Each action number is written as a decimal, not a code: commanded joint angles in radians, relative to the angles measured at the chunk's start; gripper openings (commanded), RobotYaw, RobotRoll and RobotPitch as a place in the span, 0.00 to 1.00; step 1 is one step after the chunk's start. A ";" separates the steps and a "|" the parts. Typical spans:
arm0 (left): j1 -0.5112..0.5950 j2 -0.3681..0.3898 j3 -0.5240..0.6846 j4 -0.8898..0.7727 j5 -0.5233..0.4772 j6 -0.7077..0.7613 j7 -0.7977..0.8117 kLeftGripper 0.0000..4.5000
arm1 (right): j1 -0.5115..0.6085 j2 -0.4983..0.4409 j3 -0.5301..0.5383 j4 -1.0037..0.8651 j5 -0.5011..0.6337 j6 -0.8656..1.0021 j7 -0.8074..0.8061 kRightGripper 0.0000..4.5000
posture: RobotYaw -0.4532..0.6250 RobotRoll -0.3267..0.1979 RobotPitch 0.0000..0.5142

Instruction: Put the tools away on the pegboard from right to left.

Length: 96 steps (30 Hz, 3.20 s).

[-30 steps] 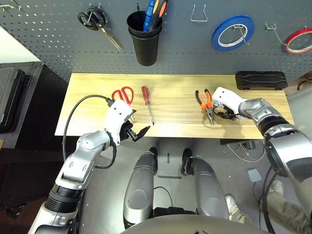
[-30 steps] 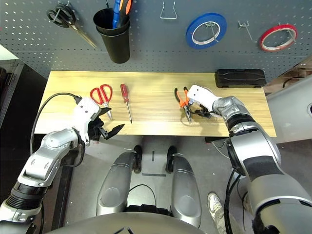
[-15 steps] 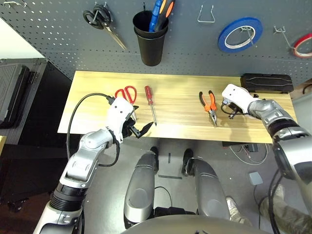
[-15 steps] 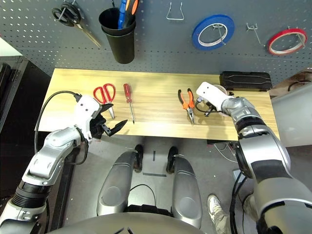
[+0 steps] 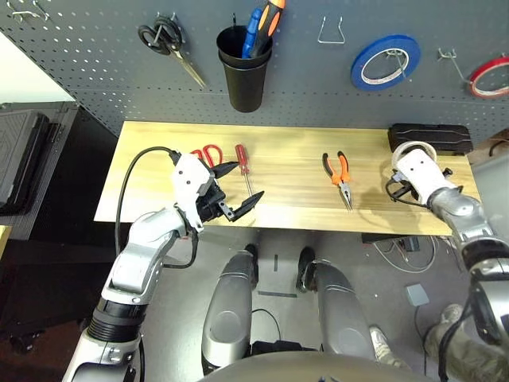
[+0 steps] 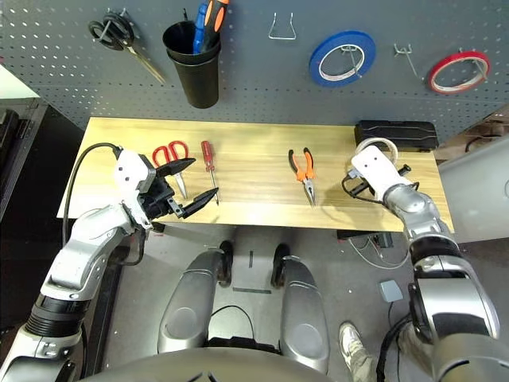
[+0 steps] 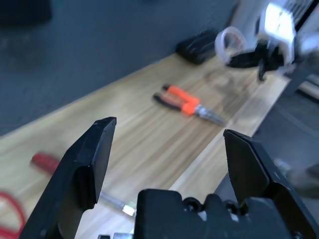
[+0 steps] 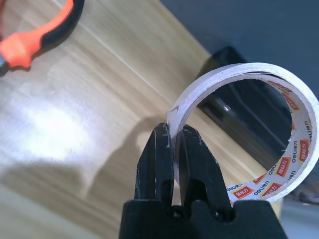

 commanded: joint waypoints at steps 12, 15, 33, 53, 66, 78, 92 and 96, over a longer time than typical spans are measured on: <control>-0.034 -0.093 -0.028 -0.123 -0.082 -0.063 0.018 1.00 | 0.154 -0.026 -0.080 -0.034 0.037 -0.387 -0.098 0.00 | 0.62 0.62 0.41; -0.052 -0.129 -0.021 -0.114 -0.082 -0.069 0.052 1.00 | 0.158 -0.039 -0.087 -0.022 0.022 -0.455 -0.126 0.00 | 0.62 0.62 0.41; -0.109 -0.129 -0.017 -0.031 -0.004 -0.058 0.142 1.00 | -0.096 -0.090 -0.065 0.083 -0.020 -0.545 -0.203 0.00 | 0.60 0.62 0.39; -0.140 -0.124 -0.027 0.056 0.106 -0.083 0.189 1.00 | -0.489 -0.014 0.023 0.379 -0.051 -0.252 -0.088 0.00 | 0.62 0.62 0.41; -0.135 -0.124 -0.022 0.038 0.098 -0.082 0.192 1.00 | -0.474 0.026 0.020 0.368 -0.045 -0.323 -0.121 0.76 | 0.63 0.62 0.43; -0.109 -0.082 -0.064 0.026 0.116 -0.045 0.146 1.00 | -0.137 0.074 0.006 0.098 0.094 -0.130 0.066 1.00 | 0.61 0.62 0.44; -0.147 0.126 -0.195 0.049 0.277 0.224 0.084 1.00 | -0.167 0.218 0.034 -0.218 0.164 0.791 0.130 1.00 | 0.61 0.62 0.45; -0.175 0.145 -0.215 0.075 0.307 0.243 0.067 1.00 | -0.275 0.244 0.029 -0.105 0.157 0.908 0.113 1.00 | 0.61 0.62 0.46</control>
